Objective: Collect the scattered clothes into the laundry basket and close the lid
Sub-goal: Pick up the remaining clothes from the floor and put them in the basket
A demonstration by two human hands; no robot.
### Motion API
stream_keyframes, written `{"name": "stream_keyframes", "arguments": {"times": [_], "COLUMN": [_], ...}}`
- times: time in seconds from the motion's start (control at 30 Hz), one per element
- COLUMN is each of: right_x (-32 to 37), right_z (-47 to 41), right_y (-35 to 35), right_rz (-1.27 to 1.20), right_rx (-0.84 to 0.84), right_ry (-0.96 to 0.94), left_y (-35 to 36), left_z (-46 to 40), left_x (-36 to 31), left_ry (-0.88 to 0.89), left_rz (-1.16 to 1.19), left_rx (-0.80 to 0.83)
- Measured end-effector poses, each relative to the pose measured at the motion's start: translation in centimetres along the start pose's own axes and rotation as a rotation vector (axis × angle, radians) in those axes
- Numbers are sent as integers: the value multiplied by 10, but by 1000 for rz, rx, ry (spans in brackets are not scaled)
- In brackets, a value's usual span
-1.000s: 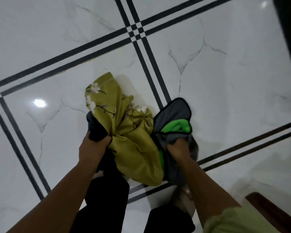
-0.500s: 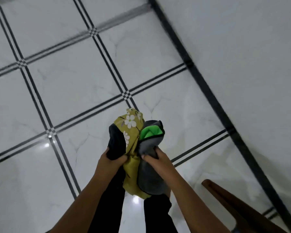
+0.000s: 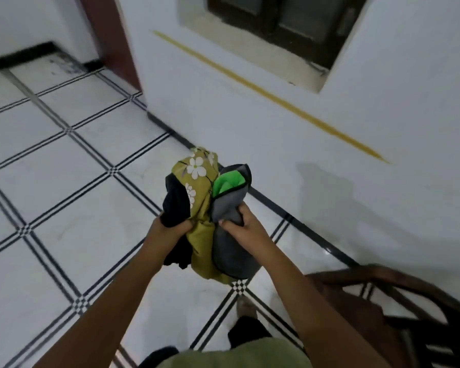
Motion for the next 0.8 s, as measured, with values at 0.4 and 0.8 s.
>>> {"name": "stream_keyframes", "arguments": {"times": [0.4, 0.8], "right_x": [-88, -238], "right_z": [265, 661], "right_y": [22, 83], "right_rz": [-377, -607], "right_rx": [-721, -1380], "right_ry": [228, 595], "left_y": [95, 225], "left_z": [148, 488], "left_x": [42, 249], "left_ry": [-16, -89], "left_rz": [-320, -643], "left_rx": [694, 1390]}}
Point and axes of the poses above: each hand's wrist, its own z-axis away from the middle knuckle, its own y-axis out of the palm, x = y × z, the point moved 2 cm from there along -z, towards the middle knuckle, and after that the axes turned 12 degrees about z, right-handed, at the moved point
